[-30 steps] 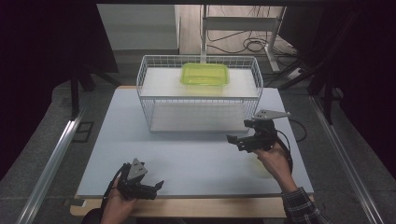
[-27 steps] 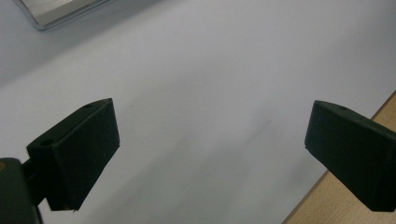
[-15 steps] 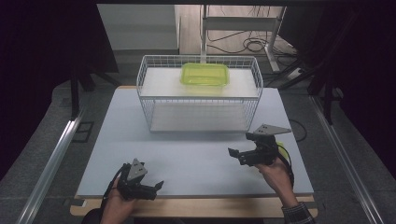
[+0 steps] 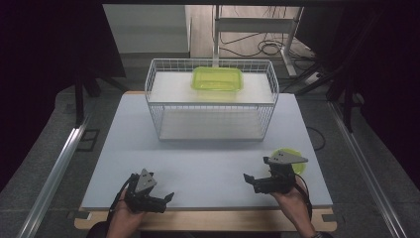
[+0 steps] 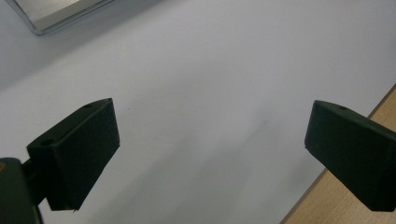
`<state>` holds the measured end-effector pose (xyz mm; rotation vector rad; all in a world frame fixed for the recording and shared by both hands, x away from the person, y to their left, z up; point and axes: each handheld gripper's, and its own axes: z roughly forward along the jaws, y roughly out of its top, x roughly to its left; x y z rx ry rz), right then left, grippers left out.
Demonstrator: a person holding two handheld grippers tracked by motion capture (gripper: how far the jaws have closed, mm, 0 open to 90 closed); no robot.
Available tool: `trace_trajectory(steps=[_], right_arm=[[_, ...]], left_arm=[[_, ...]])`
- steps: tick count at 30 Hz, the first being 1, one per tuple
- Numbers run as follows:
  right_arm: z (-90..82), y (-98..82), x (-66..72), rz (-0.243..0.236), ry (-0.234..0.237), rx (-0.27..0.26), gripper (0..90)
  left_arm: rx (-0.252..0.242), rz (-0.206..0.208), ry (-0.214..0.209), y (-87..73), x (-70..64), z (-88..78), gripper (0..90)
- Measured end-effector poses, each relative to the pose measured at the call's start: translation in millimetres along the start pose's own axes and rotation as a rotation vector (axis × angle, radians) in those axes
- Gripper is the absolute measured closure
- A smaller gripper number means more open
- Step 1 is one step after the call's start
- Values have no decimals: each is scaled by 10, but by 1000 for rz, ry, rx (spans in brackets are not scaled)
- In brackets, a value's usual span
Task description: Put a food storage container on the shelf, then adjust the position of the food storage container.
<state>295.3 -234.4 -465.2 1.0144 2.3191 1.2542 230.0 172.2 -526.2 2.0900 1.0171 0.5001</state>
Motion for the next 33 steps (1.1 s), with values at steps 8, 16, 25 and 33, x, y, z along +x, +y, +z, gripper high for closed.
trace_trajectory(steps=[8, 16, 25, 33], right_arm=[[48, -156, 73, -26, -14, 6, 33], [152, -258, 93, -37, -13, 56, 33], [115, -215, 49, 10, -22, 97, 15], [-54, -85, -124, 49, -58, 82, 409]], left_arm=[[0, 6, 1, -4, -2, 5, 27], [8, 14, -1, -5, -8, 13, 26], [7, 12, -2, -5, -5, 15, 26], [9, 14, 1, -4, -8, 17, 27]])
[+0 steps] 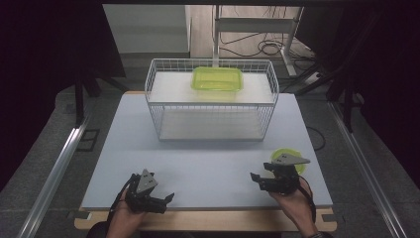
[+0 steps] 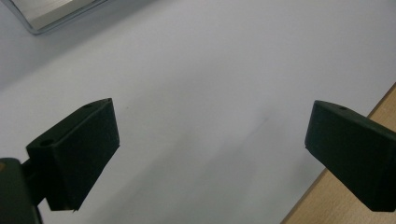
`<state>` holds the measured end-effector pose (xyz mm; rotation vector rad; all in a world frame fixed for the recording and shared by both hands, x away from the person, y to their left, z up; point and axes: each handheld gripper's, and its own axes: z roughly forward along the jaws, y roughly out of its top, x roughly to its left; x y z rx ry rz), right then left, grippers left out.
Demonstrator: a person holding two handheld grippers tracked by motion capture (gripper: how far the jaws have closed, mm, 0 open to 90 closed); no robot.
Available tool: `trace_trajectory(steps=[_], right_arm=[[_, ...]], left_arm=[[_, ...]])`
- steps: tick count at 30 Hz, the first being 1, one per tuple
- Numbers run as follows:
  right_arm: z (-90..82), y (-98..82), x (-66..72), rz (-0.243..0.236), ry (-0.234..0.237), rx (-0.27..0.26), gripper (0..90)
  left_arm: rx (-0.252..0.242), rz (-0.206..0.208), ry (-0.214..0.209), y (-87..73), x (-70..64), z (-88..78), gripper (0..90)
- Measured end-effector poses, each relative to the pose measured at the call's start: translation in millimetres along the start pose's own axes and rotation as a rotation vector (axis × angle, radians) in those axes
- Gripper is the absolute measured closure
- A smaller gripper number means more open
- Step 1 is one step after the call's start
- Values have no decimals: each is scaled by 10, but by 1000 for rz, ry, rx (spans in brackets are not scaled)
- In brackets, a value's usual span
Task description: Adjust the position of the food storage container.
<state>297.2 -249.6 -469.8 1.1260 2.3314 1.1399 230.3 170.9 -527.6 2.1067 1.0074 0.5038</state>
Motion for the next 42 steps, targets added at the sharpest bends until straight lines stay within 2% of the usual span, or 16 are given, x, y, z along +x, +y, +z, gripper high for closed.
trace_trajectory(steps=[4, 8, 11, 13, 14, 15, 16, 17, 18, 19, 22, 25, 29, 37, 42], right_arm=[[-122, 48, -177, 16, -69, 3, 614], [-236, 32, -438, 65, -112, 4, 805], [-335, 2, -627, 94, -162, -15, 885], [-395, -15, -736, 115, -199, -28, 888], [-395, -15, -736, 115, -199, -28, 888], [-442, -38, -839, 129, -241, -34, 888], [-442, -38, -839, 129, -241, -34, 888], [-477, -74, -945, 147, -273, -36, 889], [-477, -74, -945, 147, -273, -36, 889], [-492, -110, -1023, 162, -298, -34, 888], [-485, -164, -1105, 177, -318, -23, 888], [-444, -213, -1162, 176, -335, -1, 888], [-394, -251, -1193, 181, -332, 19, 888], [-348, -261, -1172, 183, -329, 34, 888], [-291, -253, -1101, 193, -292, 42, 886]], left_arm=[[3, -1, 1, 0, -4, 7, 27], [10, 7, 5, 1, -10, 11, 29], [10, 7, 7, 0, -9, 11, 30], [10, 5, 8, -1, -7, 10, 30], [10, 5, 8, -1, -7, 10, 31], [10, 4, 8, -2, -6, 9, 31], [10, 4, 8, -2, -6, 9, 31], [10, 4, 9, -1, -7, 10, 31], [10, 4, 9, -1, -7, 10, 31], [10, 6, 9, -1, -8, 11, 31], [11, 7, 9, 0, -9, 12, 31], [11, 7, 11, -2, -9, 12, 32], [12, 6, 11, -4, -9, 15, 33], [14, 6, 13, -3, -10, 18, 33], [16, 6, 14, -3, -10, 21, 34]])
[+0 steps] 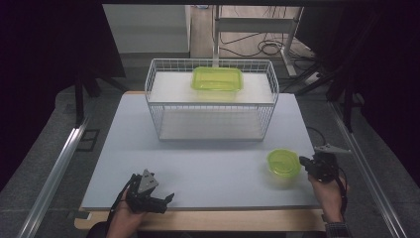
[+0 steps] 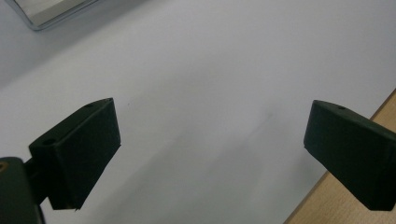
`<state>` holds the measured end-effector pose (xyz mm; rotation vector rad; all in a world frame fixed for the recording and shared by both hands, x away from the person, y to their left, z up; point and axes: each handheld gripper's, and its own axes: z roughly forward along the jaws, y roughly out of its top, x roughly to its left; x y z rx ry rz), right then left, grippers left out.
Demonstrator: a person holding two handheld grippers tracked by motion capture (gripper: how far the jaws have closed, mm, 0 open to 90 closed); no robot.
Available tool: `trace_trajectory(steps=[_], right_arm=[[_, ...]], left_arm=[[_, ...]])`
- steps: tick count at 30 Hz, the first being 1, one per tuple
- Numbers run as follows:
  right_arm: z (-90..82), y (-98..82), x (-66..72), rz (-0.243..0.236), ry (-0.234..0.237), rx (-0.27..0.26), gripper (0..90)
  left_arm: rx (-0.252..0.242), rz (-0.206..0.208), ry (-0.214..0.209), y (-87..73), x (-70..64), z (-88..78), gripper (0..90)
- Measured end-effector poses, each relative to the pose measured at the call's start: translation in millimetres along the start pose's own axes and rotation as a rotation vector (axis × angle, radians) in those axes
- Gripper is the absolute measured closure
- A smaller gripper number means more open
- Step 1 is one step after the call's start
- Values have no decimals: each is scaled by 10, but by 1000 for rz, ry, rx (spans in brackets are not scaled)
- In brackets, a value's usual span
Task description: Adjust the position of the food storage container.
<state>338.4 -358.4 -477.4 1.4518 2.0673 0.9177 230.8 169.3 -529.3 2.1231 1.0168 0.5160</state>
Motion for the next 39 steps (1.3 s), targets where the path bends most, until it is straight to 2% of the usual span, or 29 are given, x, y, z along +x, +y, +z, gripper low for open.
trace_trajectory(steps=[8, 14, 20, 24, 27, 28, 29, 38, 39], right_arm=[[40, 13, 208, -15, 63, 14, 886], [70, 23, 407, -20, 130, 32, 887], [97, 30, 595, -55, 190, 47, 886], [85, 16, 593, -65, 180, 51, 886], [76, -48, 558, -63, 177, 79, 886], [68, -109, 561, -62, 192, 108, 886], [65, -123, 567, -65, 199, 114, 886], [147, -131, 693, -67, 260, 135, 886], [168, -116, 722, -65, 281, 139, 886]], left_arm=[[3, 3, 1, 1, -3, 4, 34], [5, 5, 0, 2, -6, 6, 34], [9, 12, -1, 3, -14, 8, 34], [9, 14, 0, 2, -14, 8, 34], [8, 12, 0, 1, -11, 6, 34], [8, 12, 0, 1, -12, 5, 35], [9, 13, 0, 2, -14, 6, 35], [10, 14, 1, 2, -16, 11, 34], [15, 19, 2, 3, -18, 12, 35]])
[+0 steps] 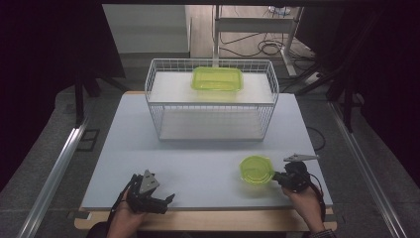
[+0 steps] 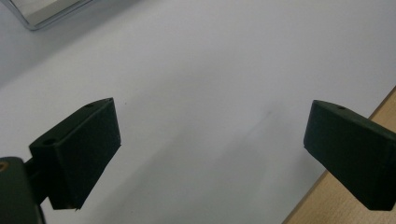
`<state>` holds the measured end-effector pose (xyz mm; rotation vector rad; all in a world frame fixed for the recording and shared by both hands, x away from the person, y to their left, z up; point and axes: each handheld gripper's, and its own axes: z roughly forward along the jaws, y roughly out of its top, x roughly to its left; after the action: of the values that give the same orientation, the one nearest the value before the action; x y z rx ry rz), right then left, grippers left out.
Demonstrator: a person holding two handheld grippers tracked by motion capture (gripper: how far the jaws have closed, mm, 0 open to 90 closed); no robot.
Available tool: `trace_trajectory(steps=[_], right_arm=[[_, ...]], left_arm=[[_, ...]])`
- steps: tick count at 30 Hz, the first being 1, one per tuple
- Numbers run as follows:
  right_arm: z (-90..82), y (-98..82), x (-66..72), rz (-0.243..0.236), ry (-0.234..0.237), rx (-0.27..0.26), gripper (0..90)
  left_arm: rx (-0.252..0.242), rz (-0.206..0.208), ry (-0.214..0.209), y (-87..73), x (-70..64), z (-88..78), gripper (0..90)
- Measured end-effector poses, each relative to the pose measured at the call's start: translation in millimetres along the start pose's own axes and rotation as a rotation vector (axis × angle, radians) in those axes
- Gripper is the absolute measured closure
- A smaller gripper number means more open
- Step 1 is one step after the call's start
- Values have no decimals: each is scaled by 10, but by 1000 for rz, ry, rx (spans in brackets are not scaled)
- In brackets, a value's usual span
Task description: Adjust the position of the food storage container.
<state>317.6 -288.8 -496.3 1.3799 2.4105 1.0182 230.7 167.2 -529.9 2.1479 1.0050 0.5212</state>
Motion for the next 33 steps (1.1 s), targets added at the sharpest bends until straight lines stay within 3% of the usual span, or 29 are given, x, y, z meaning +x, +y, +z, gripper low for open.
trace_trajectory(steps=[7, 16, 33], right_arm=[[116, 67, 87, -5, 57, -2, 886], [353, 202, 367, -32, 147, 4, 886], [714, 391, 764, -88, 243, 27, 885]], left_arm=[[2, 1, 2, 3, -4, 6, 35], [8, 5, 1, 4, -7, 12, 34], [9, 9, -2, 6, -18, 16, 34]])
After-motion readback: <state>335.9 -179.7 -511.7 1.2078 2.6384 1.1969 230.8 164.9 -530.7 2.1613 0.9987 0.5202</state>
